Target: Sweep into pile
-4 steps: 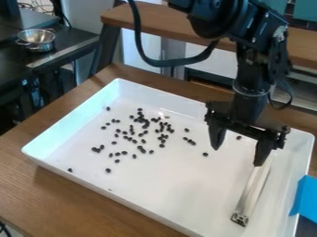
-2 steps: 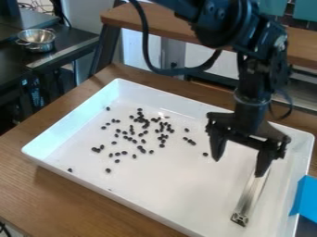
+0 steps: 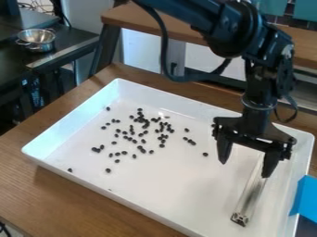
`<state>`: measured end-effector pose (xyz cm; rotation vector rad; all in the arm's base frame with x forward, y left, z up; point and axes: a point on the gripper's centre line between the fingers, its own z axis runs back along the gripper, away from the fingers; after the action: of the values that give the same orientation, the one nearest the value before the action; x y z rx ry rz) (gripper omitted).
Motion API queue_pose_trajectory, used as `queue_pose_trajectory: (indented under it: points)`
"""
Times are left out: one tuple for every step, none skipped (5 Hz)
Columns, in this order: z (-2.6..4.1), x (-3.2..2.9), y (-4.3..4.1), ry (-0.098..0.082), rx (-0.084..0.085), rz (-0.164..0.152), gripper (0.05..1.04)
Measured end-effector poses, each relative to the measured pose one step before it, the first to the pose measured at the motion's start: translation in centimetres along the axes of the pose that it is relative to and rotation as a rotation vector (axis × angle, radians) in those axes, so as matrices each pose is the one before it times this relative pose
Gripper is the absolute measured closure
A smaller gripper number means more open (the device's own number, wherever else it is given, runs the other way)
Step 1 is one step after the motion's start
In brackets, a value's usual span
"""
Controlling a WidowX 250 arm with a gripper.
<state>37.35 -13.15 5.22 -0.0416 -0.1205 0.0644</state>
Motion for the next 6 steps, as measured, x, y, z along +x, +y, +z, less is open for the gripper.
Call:
queue_pose_trajectory:
  points:
    - [-1.197, 0.222, -0.280, 0.0238, 0.0030, 0.0056, 0.083]
    - [-0.071, 0.036, -0.308, 0.0082, -0.0149, 0.0106, 0.083]
    - [-0.804, -0.217, -0.113, 0.0233, -0.0039, -0.0098, 0.151]
    - [-0.062, 0.109, -0.132, -0.0079, -0.0048, -0.0114, 0.397]
    - [-0.649, -0.211, 0.272, 0.0050, 0.0122, 0.0009, 0.689]
    - [-0.288, 0.025, 0.243, -0.0153, 0.0090, -0.0061, 0.714]
